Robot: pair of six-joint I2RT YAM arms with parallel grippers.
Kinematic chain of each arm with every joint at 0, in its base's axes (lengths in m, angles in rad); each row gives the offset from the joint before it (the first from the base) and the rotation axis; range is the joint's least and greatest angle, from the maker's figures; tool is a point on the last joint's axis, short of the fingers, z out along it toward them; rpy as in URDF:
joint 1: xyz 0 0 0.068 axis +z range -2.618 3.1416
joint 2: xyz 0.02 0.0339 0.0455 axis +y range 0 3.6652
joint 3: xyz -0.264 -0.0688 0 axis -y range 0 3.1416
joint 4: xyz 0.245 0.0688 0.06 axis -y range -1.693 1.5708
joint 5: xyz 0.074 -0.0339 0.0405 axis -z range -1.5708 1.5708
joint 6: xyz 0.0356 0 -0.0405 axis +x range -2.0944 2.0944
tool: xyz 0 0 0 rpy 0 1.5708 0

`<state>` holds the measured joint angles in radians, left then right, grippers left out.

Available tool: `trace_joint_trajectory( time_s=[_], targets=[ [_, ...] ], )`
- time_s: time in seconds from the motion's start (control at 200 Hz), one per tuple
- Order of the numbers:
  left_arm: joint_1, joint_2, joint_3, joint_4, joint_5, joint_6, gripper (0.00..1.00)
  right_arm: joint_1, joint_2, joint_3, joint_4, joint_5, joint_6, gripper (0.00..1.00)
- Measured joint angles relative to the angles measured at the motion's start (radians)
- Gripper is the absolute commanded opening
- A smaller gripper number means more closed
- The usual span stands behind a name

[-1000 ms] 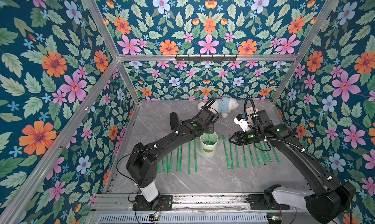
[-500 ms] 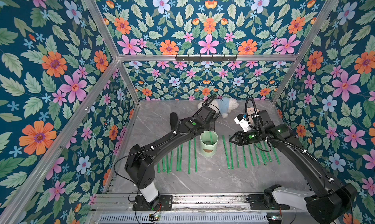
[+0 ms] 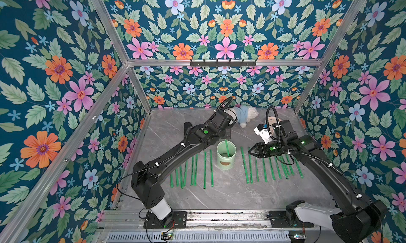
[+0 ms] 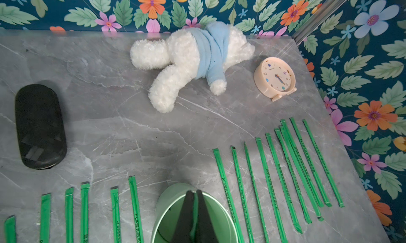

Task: Take the straws out of the storage container
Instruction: Pick up the straw from the container, then place the straw at the center of the board.

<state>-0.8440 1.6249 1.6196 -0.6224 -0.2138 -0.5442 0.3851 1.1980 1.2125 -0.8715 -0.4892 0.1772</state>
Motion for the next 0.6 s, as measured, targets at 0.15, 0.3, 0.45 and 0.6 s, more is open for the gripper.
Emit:
trace_joint_trajectory(
  time_s=[0.15,0.3,0.45,0.6],
  targets=[
    [0.000,-0.024,0.068,-0.063,-0.048,0.024,0.00,-0.001,-0.002,0.000,0.000,0.000,0.000,0.50],
    [0.000,-0.064,0.147,-0.137,-0.118,0.045,0.00,-0.001,-0.009,0.000,0.000,0.000,0.000,0.50],
    [0.000,-0.129,0.216,-0.215,-0.204,0.057,0.00,-0.002,-0.010,-0.003,0.000,-0.001,0.003,0.50],
    [0.002,-0.196,0.246,-0.276,-0.293,0.076,0.00,-0.002,-0.010,-0.003,0.000,-0.004,0.003,0.50]
  ],
)
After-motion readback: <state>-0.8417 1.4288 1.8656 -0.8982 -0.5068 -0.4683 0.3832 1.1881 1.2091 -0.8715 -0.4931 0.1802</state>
